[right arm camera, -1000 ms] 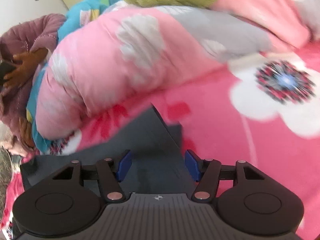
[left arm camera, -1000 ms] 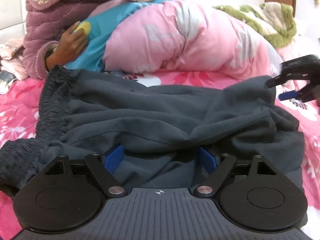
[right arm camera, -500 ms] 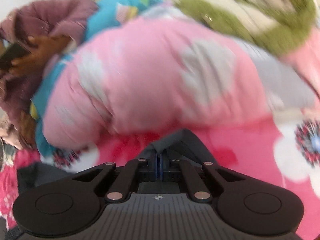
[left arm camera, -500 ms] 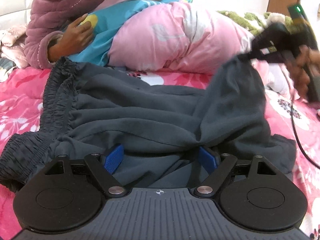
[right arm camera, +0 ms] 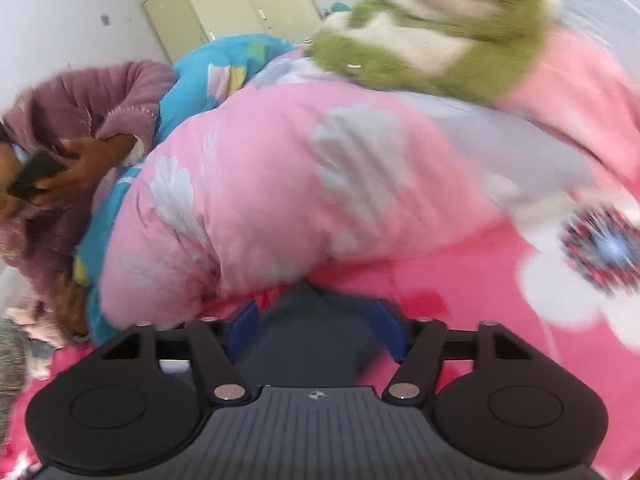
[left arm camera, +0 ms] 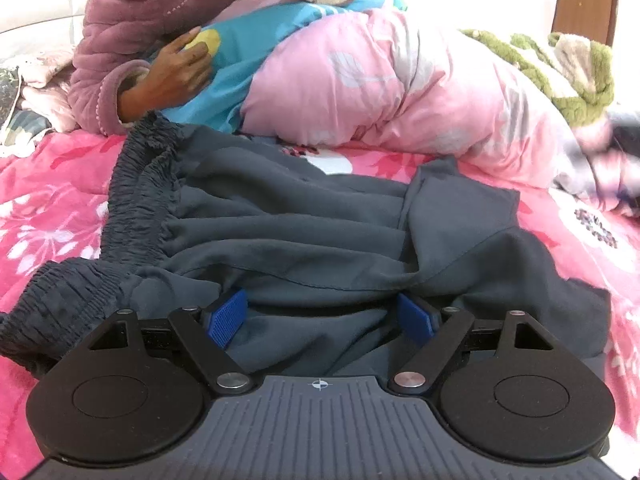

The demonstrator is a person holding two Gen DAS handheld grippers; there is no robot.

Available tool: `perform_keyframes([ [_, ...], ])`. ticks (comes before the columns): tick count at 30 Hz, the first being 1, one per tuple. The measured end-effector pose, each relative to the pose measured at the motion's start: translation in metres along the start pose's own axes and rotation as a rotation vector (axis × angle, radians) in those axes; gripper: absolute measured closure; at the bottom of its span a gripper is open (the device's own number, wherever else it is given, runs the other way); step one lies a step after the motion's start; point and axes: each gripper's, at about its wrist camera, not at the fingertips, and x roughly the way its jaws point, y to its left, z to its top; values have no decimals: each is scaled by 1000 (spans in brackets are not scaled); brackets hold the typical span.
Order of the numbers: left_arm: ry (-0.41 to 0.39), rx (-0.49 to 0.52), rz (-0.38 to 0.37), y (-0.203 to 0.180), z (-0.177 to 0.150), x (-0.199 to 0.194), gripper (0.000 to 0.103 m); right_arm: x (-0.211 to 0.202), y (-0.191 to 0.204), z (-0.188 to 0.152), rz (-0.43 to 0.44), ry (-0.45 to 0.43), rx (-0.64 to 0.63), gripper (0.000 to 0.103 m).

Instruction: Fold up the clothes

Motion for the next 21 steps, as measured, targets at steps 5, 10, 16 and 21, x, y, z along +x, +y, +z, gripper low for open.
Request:
perform_keyframes([
  [5,-112,23,-119,-5,-5,-25,21,-37,-62,-69,-9,196,232,38],
  [10,-89,151,-403,-35,-24,-42,21,-41,-67,-113,-18,207,231,60],
  [16,-18,362,-432,-84,-52,-37,25,-45,-41,-102,27,185,93,102],
  [21,38,320,-426,-78,-50,-22,47,-55,-1,-77,150,128,39,102],
])
